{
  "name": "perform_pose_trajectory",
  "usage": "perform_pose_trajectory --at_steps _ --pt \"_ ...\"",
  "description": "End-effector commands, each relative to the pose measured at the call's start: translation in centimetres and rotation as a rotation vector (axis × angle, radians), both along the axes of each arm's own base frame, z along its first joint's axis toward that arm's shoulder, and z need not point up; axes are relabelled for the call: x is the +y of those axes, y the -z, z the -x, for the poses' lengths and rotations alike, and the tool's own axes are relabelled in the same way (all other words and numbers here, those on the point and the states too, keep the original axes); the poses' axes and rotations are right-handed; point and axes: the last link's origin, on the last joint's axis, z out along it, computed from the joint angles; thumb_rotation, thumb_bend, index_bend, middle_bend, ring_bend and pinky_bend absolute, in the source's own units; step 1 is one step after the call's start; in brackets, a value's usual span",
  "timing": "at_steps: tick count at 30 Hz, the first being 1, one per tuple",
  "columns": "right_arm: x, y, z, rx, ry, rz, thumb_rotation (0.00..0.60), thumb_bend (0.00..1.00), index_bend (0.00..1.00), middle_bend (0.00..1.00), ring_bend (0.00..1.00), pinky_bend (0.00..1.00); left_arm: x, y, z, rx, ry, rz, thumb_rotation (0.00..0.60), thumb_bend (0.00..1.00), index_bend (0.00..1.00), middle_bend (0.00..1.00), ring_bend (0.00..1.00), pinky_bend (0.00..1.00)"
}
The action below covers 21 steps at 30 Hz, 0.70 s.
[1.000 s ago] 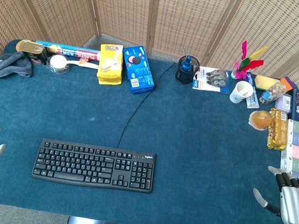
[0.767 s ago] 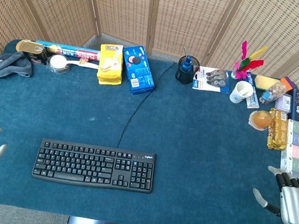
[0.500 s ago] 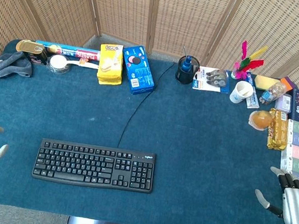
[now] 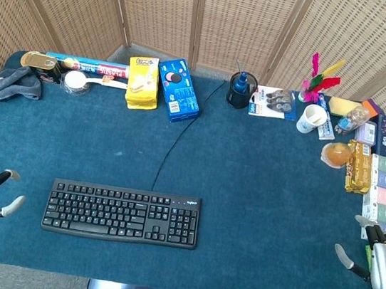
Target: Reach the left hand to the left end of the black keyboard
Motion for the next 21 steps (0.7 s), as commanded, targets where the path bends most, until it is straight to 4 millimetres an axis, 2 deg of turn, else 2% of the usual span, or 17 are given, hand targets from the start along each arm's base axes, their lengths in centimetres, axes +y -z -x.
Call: perform_pose_trajectory --at_steps 1,3,7,10,21 --pt "0.0 0.0 0.1 -0.001 0.0 0.0 0.0 0.3 0.22 0.34 0.43 0.35 0.1 0.8 -0.3 0.029 -0.001 0.044 0.0 0.2 0.35 1.0 1.0 1.0" --pt "0.0 0.0 0.2 0.0 0.002 0.001 0.0 0.3 0.22 0.34 0.43 0.35 0.3 1.2 -0.5 0.03 0.006 0.052 0.0 0.18 0.34 1.0 1.0 1.0" --pt "0.0 -0.2 0.3 0.003 0.004 0.007 0.0 0.3 0.22 0.35 0.43 0.35 0.5 2.0 -0.7 0.035 0.008 0.08 0.0 0.18 0.18 1.0 1.0 1.0" --pt "0.1 -0.3 0.3 0.004 0.006 0.011 0.0 0.3 0.22 0.35 0.43 0.35 0.5 2.5 -0.7 0.039 -0.004 0.102 0.0 0.18 0.12 1.0 1.0 1.0" --pt "0.5 -0.2 0.7 0.006 0.021 0.01 0.0 0.3 0.22 0.36 0.43 0.35 1.1 5.3 -1.8 -0.033 -0.019 0.267 0.0 0.18 0.12 1.0 1.0 1.0"
